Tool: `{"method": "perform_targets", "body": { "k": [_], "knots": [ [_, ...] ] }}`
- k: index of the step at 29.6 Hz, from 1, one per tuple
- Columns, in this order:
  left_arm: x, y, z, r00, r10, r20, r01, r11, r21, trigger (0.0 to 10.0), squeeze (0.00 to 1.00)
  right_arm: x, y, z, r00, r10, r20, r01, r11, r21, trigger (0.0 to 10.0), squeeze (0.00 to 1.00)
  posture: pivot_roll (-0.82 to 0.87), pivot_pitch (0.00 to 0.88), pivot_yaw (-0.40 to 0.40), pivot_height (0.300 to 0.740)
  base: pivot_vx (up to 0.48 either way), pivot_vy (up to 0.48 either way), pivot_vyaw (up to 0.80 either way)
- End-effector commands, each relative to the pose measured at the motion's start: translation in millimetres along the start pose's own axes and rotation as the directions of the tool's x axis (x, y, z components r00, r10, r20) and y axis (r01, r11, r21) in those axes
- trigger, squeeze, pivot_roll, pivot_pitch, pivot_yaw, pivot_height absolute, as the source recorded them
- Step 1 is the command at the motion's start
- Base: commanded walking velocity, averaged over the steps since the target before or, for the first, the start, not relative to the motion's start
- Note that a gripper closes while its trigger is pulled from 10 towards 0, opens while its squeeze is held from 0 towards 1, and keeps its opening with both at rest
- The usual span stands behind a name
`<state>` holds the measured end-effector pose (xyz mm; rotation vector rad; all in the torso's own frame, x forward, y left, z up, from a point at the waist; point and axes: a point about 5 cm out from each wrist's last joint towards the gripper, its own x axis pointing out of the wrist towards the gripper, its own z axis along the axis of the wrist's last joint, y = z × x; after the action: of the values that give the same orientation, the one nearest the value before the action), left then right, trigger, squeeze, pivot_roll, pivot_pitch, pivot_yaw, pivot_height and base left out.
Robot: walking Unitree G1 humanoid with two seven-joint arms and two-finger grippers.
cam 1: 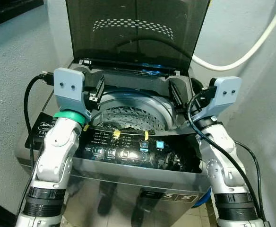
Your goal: Clothes washing
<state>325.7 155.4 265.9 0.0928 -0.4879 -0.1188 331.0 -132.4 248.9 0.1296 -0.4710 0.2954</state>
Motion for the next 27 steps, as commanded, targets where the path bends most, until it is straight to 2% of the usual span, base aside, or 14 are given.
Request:
{"method": "perform_targets", "body": {
  "k": [1,12,27],
  "knots": [
    [1.3,2.0,-0.4,1.000,0.000,0.003,0.000,1.000,0.005,10.0,0.00,-0.4,-2.2,-0.5,1.000,-0.023,0.006,0.023,1.000,0.013,10.0,0.00,0.04,0.000,0.003,0.740,0.000,0.000,0.00],
    [1.7,1.8,-0.9,1.000,-0.009,0.005,0.009,1.000,0.007,10.0,0.00,1.2,-10.1,-2.5,0.998,-0.070,-0.001,0.070,0.997,0.028,10.0,0.00,0.04,0.000,0.010,0.740,0.000,0.000,0.00],
    [1.7,0.6,-3.2,1.000,-0.016,0.000,0.016,1.000,0.005,10.0,0.00,1.4,-5.1,-4.4,0.999,-0.049,-0.003,0.049,0.998,0.031,10.0,0.00,0.04,0.000,0.014,0.740,0.000,0.000,0.00]
  ]
}}
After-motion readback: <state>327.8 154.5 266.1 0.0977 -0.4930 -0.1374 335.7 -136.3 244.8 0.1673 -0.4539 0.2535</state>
